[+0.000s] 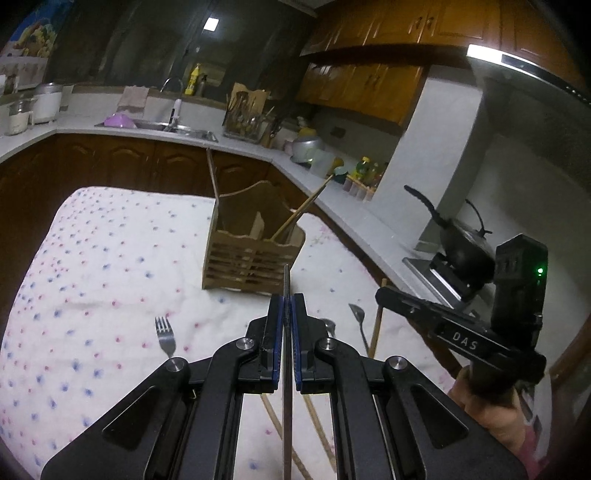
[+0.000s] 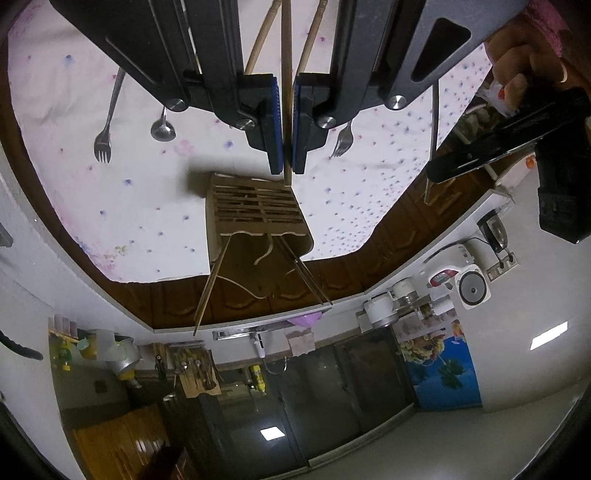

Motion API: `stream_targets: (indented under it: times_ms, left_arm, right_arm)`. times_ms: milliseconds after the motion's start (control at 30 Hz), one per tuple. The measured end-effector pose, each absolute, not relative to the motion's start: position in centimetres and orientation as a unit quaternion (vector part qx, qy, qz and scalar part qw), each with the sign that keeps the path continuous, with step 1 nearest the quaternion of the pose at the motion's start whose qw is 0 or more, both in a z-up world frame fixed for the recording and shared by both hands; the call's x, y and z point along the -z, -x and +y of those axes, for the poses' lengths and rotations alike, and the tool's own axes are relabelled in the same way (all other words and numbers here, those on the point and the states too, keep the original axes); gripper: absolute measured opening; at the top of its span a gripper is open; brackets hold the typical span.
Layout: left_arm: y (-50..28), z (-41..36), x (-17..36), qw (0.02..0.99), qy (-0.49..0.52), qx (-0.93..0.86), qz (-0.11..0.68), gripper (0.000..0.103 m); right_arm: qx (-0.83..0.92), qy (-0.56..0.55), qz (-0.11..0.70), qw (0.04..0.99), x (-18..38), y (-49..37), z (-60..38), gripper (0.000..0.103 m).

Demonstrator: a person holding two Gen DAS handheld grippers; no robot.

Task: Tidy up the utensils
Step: 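Lift both held chopsticks and carry them toward the wooden holder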

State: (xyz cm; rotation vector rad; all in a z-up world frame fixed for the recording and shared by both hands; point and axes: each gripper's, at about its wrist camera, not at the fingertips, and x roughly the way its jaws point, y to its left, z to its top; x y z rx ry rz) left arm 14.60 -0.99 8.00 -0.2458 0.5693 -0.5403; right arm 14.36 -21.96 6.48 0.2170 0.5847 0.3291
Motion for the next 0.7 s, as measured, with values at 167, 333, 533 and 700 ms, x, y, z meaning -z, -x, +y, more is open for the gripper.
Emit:
stream_targets:
  times_ms: [167, 333, 533, 700]
  left_arm:
    - [-14.9, -1.2, -8.4, 0.915, 0.122, 0.273, 0.272, 0.003]
    - [-14.6, -1.7, -8.6, 0.914, 0.117, 0.285, 0.263, 0.003]
    - [-14.0, -2.5, -9.1, 0.915, 0.108, 0.301, 0.247, 0.003]
    - [-14.4, -2.4, -9.2, 0.915, 0.112, 0.299, 0.245, 0.003]
  right_arm:
    - [-0.165, -0.106, 0.281, 0.939, -6.9, -14.5, -22.0, 0.005]
    - [-0.166, -0.105, 0.277, 0.941, -7.1, -14.6, -21.8, 0.005]
    - [-0.168, -0.106, 0.273, 0.941, -7.3, -14.7, -21.9, 0.005]
    - [-0.167, -0.109, 0.267, 0.943, -7.9, -14.6, -22.1, 0.005]
